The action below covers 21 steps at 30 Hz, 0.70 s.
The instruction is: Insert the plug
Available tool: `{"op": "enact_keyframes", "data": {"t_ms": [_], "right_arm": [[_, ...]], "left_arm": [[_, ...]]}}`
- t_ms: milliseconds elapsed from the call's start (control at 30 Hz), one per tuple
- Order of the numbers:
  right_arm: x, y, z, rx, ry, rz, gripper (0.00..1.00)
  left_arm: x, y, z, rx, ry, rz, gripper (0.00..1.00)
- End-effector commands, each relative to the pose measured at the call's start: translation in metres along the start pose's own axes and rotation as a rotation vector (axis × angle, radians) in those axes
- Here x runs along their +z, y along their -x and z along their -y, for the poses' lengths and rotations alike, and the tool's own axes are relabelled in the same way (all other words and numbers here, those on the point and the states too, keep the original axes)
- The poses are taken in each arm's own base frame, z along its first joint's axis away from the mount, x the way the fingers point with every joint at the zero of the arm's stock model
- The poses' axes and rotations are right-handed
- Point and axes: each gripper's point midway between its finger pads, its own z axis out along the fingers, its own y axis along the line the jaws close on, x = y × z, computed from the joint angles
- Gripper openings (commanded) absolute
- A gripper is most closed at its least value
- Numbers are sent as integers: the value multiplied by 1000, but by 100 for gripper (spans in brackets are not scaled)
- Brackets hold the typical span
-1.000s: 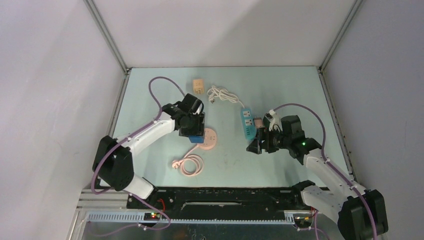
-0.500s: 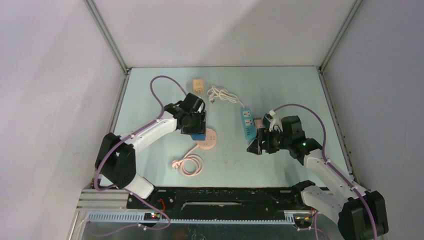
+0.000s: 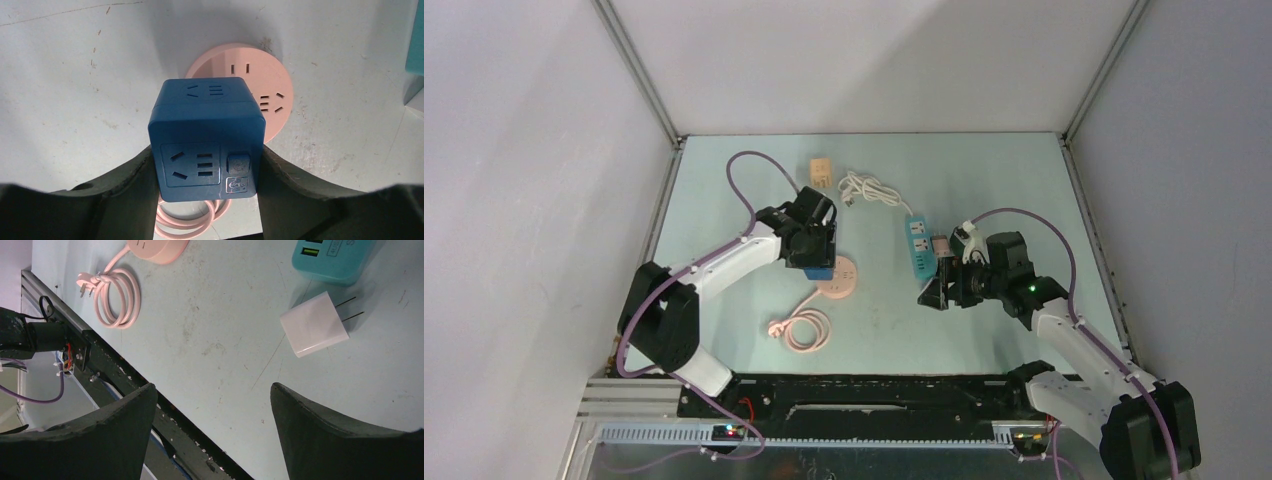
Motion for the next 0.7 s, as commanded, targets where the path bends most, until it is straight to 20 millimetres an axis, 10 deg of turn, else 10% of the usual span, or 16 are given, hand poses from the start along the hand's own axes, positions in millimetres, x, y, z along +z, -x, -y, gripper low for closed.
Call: {"op": "enact_keyframes", "data": {"t_ms": [0,667], "right_arm": [[-3,5,-4,-20,16,19,86],[-2,5,-3,-19,14,16,86]], "left_arm": [[-2,11,1,-3,15,36,0],[-30,17,14,-5,-91,95,0]]}}
